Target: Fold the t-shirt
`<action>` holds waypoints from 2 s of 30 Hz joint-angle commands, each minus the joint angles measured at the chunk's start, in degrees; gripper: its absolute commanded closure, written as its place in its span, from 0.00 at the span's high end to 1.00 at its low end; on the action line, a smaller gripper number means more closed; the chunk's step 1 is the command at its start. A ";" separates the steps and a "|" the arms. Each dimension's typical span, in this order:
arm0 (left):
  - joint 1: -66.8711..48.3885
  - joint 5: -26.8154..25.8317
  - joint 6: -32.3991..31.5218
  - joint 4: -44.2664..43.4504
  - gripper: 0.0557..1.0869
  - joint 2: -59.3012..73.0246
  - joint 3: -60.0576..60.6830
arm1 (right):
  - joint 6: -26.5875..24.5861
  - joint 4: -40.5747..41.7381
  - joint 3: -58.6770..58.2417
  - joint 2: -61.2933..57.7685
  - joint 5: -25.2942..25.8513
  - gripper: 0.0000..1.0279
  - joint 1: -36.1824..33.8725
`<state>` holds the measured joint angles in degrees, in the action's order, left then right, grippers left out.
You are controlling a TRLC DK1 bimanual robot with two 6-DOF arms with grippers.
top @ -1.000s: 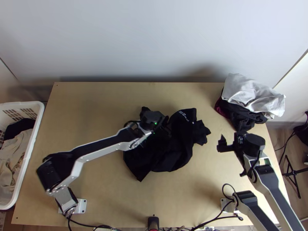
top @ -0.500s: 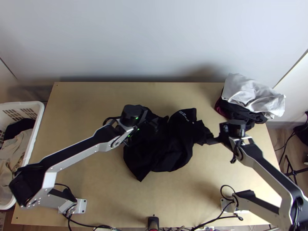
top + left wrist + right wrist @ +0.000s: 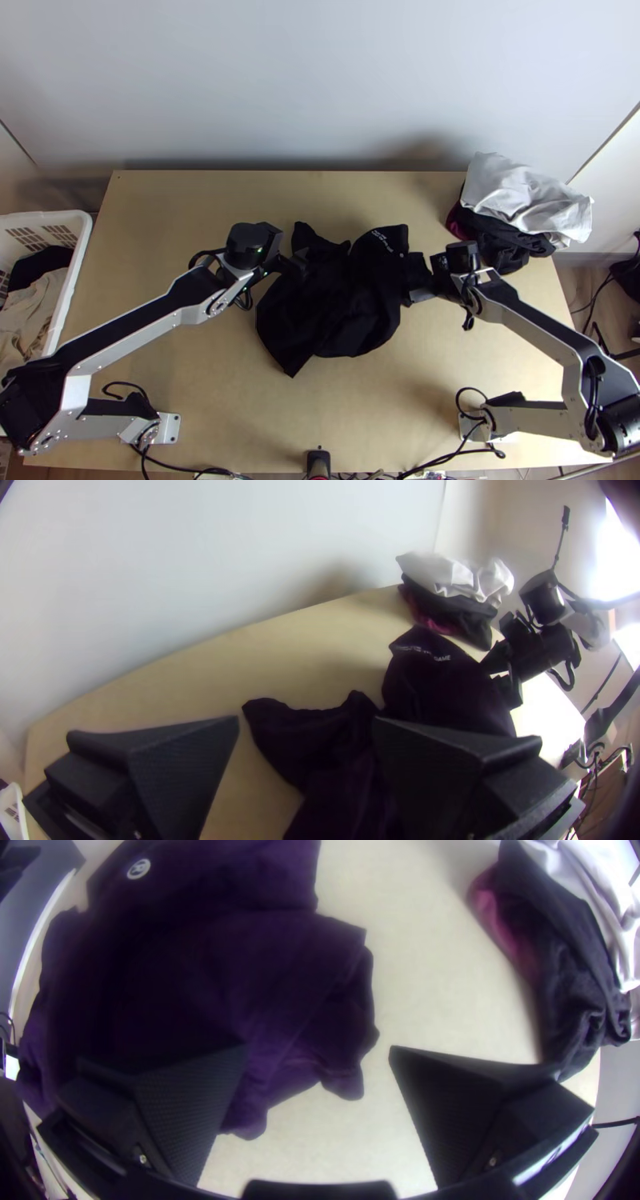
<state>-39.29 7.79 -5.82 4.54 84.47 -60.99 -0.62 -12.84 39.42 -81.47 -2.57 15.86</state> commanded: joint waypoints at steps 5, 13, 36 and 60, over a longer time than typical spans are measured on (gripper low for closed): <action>1.76 0.21 -0.24 0.12 0.93 -2.02 2.02 | -0.17 -7.73 3.21 4.66 -2.44 0.95 -2.59; 0.70 0.38 -0.85 -0.58 0.93 -1.59 2.19 | 0.10 -10.80 1.01 8.79 -2.88 0.95 -3.11; 1.49 2.05 -0.77 -0.67 0.93 -2.46 4.21 | 8.18 -14.41 4.61 -0.09 -11.32 0.95 2.07; 2.46 2.93 -0.24 -2.34 0.93 -1.23 3.95 | 3.79 -10.71 10.85 2.46 -6.22 0.15 -1.53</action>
<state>-37.04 10.61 -6.42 2.15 83.22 -56.73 4.86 -22.11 47.27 -82.98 -11.29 15.86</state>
